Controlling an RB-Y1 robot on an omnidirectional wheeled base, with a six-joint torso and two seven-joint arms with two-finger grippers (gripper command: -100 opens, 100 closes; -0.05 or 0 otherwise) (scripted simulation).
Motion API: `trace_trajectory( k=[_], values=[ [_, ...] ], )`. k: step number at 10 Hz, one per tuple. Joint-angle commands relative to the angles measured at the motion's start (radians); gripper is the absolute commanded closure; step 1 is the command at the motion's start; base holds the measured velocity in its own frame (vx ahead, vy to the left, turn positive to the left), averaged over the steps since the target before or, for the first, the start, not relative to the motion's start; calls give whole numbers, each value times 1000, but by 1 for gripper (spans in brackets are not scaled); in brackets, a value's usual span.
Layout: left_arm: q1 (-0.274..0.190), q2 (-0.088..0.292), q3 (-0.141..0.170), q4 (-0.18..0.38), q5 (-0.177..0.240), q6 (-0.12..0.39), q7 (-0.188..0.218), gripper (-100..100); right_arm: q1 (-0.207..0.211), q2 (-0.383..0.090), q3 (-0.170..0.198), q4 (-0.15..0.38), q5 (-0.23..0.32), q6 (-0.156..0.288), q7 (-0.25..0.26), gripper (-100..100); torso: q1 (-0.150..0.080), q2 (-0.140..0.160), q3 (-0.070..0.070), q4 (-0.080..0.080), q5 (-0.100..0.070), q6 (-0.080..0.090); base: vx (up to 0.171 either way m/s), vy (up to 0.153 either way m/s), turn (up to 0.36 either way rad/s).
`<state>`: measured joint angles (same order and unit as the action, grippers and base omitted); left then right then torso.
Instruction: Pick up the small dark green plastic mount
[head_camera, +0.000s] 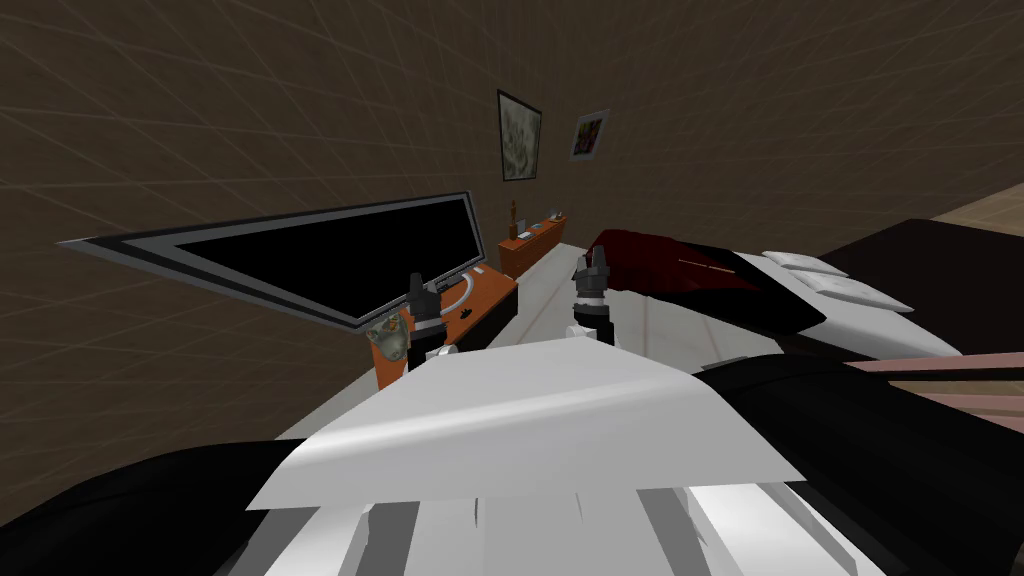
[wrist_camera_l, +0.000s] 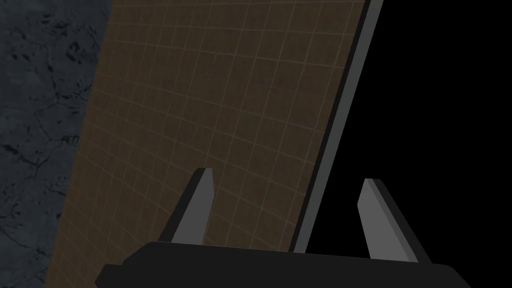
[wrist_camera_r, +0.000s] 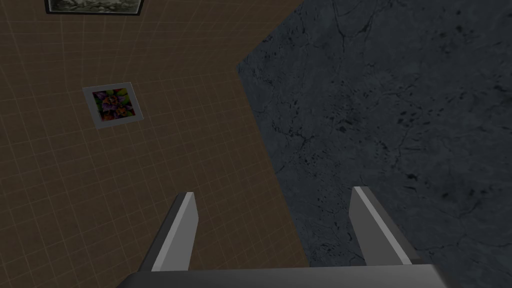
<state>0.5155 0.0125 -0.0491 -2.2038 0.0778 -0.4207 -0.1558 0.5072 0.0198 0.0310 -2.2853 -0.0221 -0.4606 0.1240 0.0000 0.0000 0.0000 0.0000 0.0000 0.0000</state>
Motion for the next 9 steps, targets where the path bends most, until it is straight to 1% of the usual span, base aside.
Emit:
trace_trajectory(
  k=[1,3,7,8,9],
  values=[
    [-2,21,9,12,11,31,4,-100,0,0,0,0,0,0,0,0,0,0,0,0,0,0,29,-28,-22],
    [-6,45,21,31,26,76,12,-100,0,0,0,0,0,0,0,0,-3,-3,-2,-1,-1,0,65,-48,-20],
    [-21,98,60,92,70,200,36,-100,0,0,0,0,0,0,0,0,-4,-6,-4,-1,-1,0,86,-67,-29],
    [-21,98,60,92,70,210,36,-100,0,0,0,0,0,0,0,0,-4,-7,-4,-2,-1,0,63,-44,-7],
    [-26,111,71,112,83,247,45,-100,0,0,0,0,0,0,0,0,-3,-5,-3,-1,-1,0,56,-34,-29]
  ],
)
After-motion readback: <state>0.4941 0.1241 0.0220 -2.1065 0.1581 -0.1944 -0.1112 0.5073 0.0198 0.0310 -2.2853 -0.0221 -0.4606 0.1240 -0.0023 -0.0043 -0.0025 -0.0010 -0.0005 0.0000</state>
